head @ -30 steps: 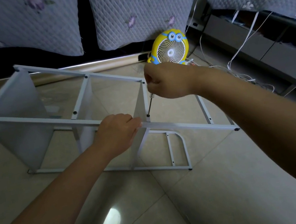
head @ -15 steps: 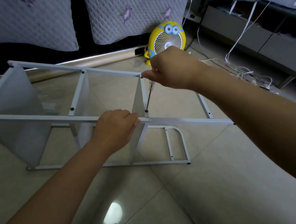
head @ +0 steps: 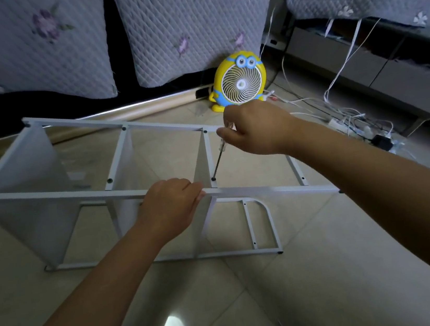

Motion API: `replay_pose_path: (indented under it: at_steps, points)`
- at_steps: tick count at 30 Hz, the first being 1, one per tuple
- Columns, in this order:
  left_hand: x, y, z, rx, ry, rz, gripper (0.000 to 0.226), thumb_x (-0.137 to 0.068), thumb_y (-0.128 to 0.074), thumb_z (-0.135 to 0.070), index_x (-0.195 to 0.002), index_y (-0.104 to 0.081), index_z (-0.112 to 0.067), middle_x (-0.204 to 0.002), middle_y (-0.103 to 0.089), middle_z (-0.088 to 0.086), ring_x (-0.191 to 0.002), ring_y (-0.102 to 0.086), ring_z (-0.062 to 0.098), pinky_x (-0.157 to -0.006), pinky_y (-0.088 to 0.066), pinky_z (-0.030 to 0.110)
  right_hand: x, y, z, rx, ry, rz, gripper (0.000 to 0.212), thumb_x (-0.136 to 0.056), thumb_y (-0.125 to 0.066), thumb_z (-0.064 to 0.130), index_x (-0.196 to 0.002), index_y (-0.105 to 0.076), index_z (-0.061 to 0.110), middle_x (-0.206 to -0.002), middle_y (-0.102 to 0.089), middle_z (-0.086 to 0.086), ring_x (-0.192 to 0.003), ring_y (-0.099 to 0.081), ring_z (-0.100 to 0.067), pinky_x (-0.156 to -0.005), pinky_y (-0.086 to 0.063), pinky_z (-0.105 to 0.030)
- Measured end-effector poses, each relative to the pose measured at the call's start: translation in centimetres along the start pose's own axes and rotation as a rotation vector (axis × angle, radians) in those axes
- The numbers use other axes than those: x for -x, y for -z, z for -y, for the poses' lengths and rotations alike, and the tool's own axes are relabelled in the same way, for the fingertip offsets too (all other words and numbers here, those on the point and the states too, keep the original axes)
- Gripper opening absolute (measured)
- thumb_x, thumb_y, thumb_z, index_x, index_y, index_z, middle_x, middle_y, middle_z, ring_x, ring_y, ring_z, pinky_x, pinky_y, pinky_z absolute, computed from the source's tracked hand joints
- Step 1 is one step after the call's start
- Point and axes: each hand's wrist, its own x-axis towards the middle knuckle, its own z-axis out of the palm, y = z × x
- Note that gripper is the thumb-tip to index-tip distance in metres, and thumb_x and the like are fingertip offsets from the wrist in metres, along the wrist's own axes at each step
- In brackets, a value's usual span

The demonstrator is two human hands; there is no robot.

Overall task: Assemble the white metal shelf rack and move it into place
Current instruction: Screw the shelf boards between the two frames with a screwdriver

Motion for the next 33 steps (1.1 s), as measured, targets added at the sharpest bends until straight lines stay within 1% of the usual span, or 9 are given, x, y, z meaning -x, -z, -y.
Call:
replay_pose_path:
  at_steps: [5,8,12,16,19,22,26,29,33]
  points:
    - [-0.1,0.1,0.0,0.009,0.002,-0.016,0.068,-0.100,-0.014,-0.035,-0.076,-0.071,-0.007,-0.055,-0.062,0.006,-0.042,-0.055,0.021,-0.044,-0.044,0.023,0.1,-0.3,-0.2,-0.166,0.100,-0.016,0.031,-0.093,-0.051,0.026,-0.087,-0.062,-0.002,-0.073,-0.055,-0.013,-0.083,-0.056,-0.034,-0.062,-0.029,-0.030]
    - [-0.2,0.2,-0.2,0.020,0.008,-0.005,0.069,-0.100,-0.014,-0.036,-0.075,-0.071,-0.007,-0.055,-0.062,0.006,-0.042,-0.055,0.022,-0.045,-0.044,0.024,0.3,-1.3,0.5,-0.187,-0.027,-0.101,0.034,-0.094,-0.047,0.029,-0.072,-0.055,0.005,-0.074,-0.058,-0.017,-0.086,-0.055,-0.034,-0.062,-0.024,-0.028]
    - [-0.1,0.1,-0.3,0.020,0.008,0.027,0.068,-0.100,-0.015,-0.035,-0.074,-0.071,-0.006,-0.055,-0.062,0.007,-0.043,-0.055,0.023,-0.043,-0.045,0.027,0.4,-1.8,1.5,-0.212,-0.286,-0.153,0.045,-0.094,-0.043,0.031,-0.053,-0.028,0.016,-0.059,-0.042,-0.005,-0.088,-0.054,-0.033,-0.061,-0.022,-0.027]
    - [-0.2,0.4,-0.4,0.008,0.015,0.062,0.062,-0.100,-0.021,-0.032,-0.074,-0.070,-0.006,-0.055,-0.061,0.007,-0.043,-0.055,0.021,-0.045,-0.044,0.025,0.6,-2.0,2.9,-0.215,-0.320,-0.214,0.039,-0.093,-0.041,0.032,-0.059,-0.036,0.014,-0.081,-0.058,-0.014,-0.081,-0.051,-0.031,-0.058,-0.024,-0.027]
    - [-0.4,1.0,-0.8,-0.047,0.036,0.104,0.030,-0.086,-0.050,-0.021,-0.076,-0.072,-0.004,-0.055,-0.063,0.007,-0.043,-0.056,0.021,-0.045,-0.044,0.024,0.7,-2.2,3.3,-0.247,-0.402,-0.215,0.045,-0.092,-0.042,0.031,-0.052,-0.029,0.016,-0.066,-0.043,-0.004,-0.072,-0.039,-0.025,-0.052,-0.020,-0.028]
    - [-0.5,1.2,-0.8,-0.051,0.044,0.121,0.032,-0.084,-0.048,-0.023,-0.077,-0.072,-0.003,-0.055,-0.063,0.008,-0.043,-0.056,0.022,-0.045,-0.045,0.024,0.4,-2.2,3.0,-0.323,-0.481,-0.214,0.048,-0.091,-0.044,0.030,-0.049,-0.028,0.015,-0.053,-0.031,-0.001,-0.068,-0.038,-0.026,-0.044,-0.015,-0.027]
    - [-0.4,1.2,-0.7,-0.021,0.037,0.120,0.033,-0.086,-0.045,-0.021,-0.078,-0.070,-0.001,-0.055,-0.062,0.011,-0.043,-0.057,0.024,-0.045,-0.045,0.026,0.7,-1.8,3.3,-0.305,-0.411,-0.191,0.049,-0.091,-0.046,0.032,-0.049,-0.027,0.016,-0.053,-0.029,-0.001,-0.068,-0.039,-0.027,-0.045,-0.013,-0.027]
    - [-0.3,1.4,-0.6,-0.033,0.054,0.155,0.037,-0.087,-0.041,-0.023,-0.080,-0.070,-0.001,-0.059,-0.064,0.012,-0.046,-0.058,0.027,-0.047,-0.047,0.028,1.7,-0.7,2.7,-0.262,-0.311,-0.248,0.042,-0.092,-0.047,0.039,-0.058,-0.045,0.015,-0.065,-0.050,-0.006,-0.081,-0.054,-0.031,-0.053,-0.026,-0.030]
    - [-0.5,1.6,-1.1,-0.030,0.094,0.128,0.038,-0.086,-0.041,-0.023,-0.092,-0.068,0.003,-0.078,-0.065,0.020,-0.065,-0.062,0.035,-0.058,-0.051,0.038,8.3,0.0,-0.7,-0.451,-0.213,-0.453,0.033,-0.083,-0.051,0.039,-0.061,-0.047,0.015,-0.049,-0.041,0.004,-0.052,-0.042,-0.012,-0.052,-0.024,-0.024]
